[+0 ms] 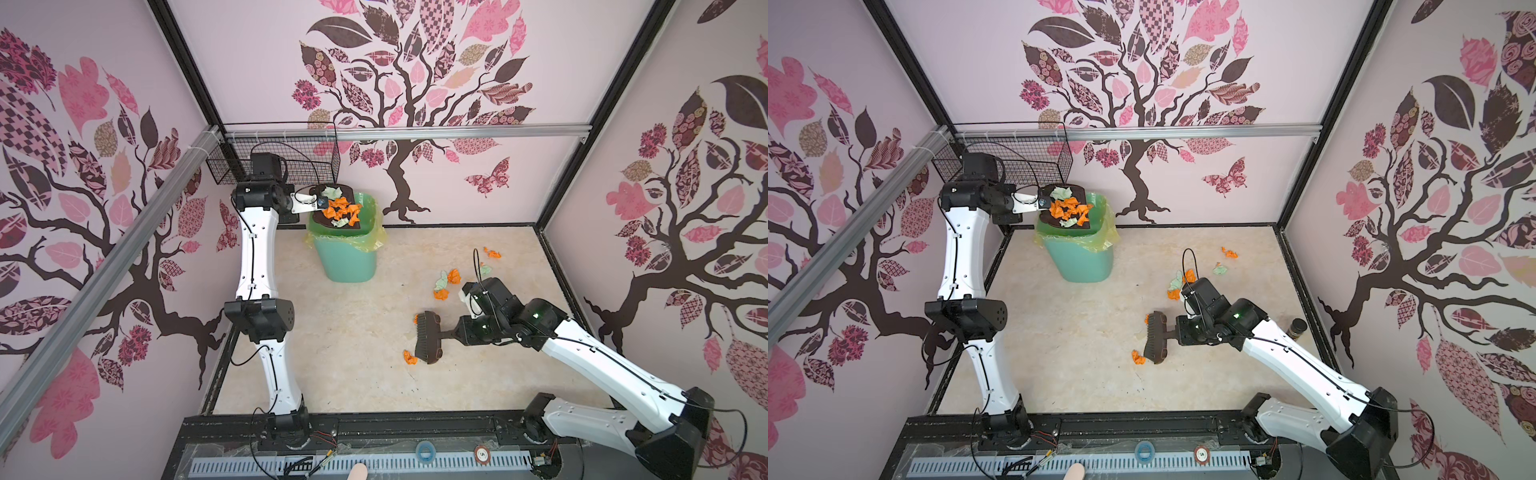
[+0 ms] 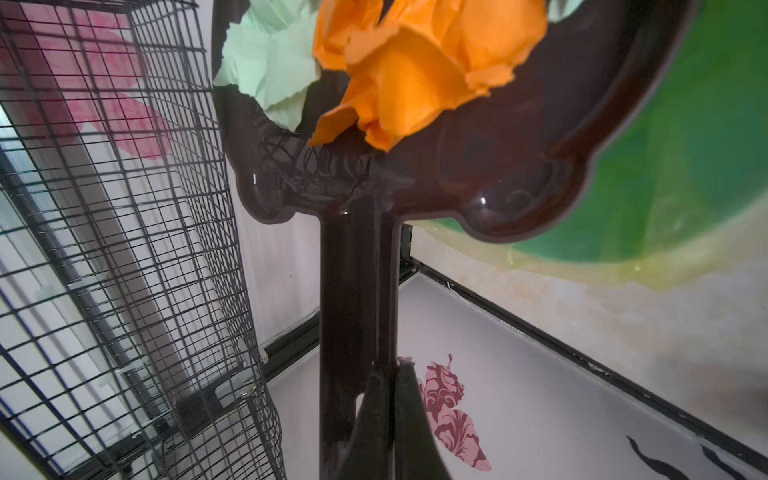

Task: Sweep away the paper scraps from the table
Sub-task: 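Tilt the dustpan with the left gripper to dump scraps into the bin, then lower the empty dustpan with the left gripper while the right lifts the brush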

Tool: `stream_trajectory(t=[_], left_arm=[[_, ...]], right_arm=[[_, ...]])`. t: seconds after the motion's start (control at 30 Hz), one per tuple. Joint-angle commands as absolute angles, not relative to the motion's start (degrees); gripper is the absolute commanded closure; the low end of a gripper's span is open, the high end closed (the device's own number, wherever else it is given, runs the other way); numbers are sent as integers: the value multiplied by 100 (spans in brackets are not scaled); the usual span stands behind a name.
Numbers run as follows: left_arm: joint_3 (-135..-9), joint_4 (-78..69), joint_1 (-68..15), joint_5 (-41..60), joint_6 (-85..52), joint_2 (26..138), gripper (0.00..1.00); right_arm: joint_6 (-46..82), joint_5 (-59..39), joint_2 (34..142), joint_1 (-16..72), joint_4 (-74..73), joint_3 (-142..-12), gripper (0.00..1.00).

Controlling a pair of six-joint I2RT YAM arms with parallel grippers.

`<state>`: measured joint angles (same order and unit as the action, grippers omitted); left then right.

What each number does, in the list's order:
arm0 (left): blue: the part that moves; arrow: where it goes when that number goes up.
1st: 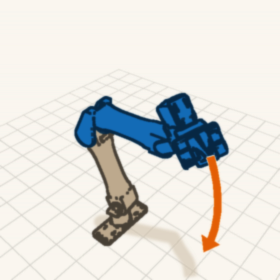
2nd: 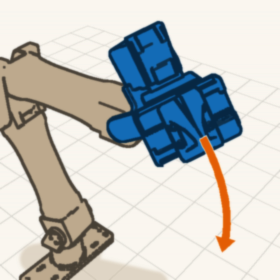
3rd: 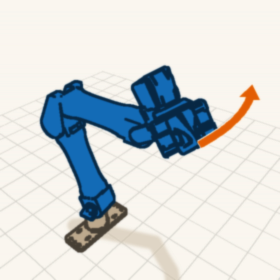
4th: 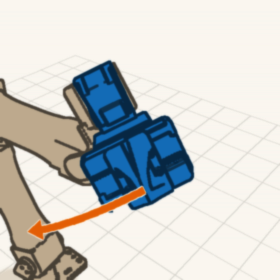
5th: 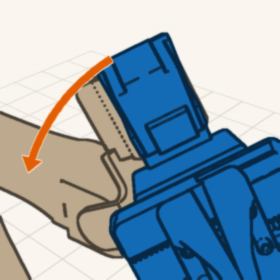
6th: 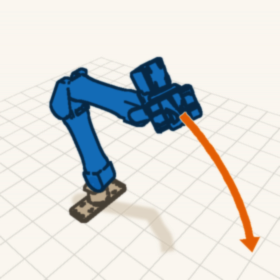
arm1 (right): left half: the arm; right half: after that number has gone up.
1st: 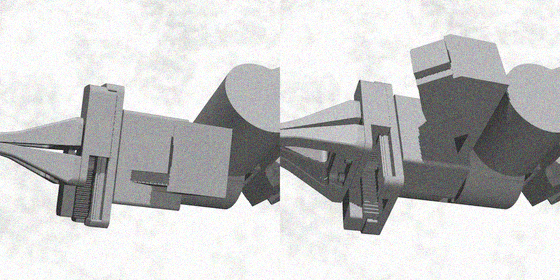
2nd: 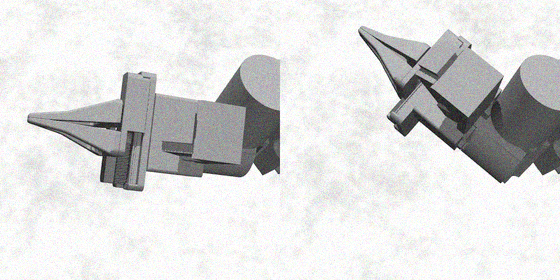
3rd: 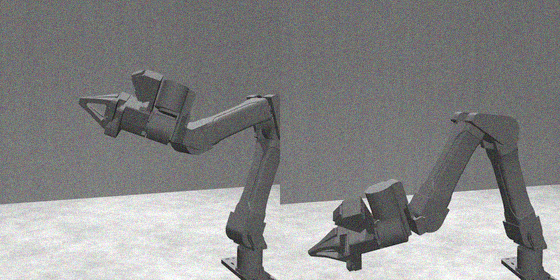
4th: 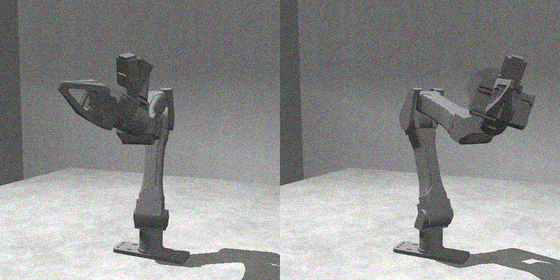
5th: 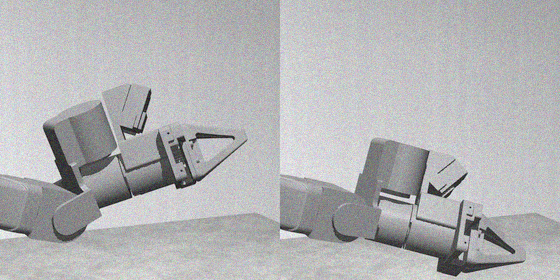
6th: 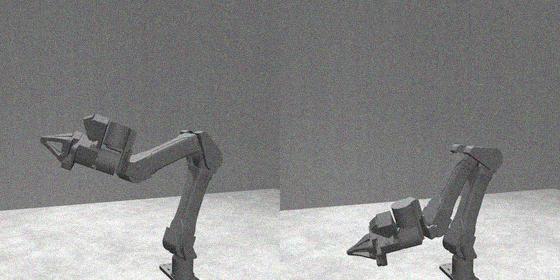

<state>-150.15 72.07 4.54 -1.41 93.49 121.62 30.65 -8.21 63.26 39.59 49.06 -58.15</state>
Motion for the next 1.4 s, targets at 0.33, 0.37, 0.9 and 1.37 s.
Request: stream_trajectory(t=[0.33, 0.37, 0.9, 1.37], left_arm=[[-14513, 6438, 72, -773, 10278, 11696, 100], [-14415, 6398, 71, -786, 10283, 11651, 100], [-14161, 7813, 192, 602, 8786, 11055, 100], [-14610, 8152, 367, 878, 8518, 11100, 100]], right_arm=[[3109, -896, 6092, 3941, 5056, -5564, 100], [3118, -896, 6074, 3941, 5054, -5559, 100], [3235, -967, 5994, 3939, 4967, -5542, 100], [3339, -1020, 5955, 3938, 4979, -5608, 100]])
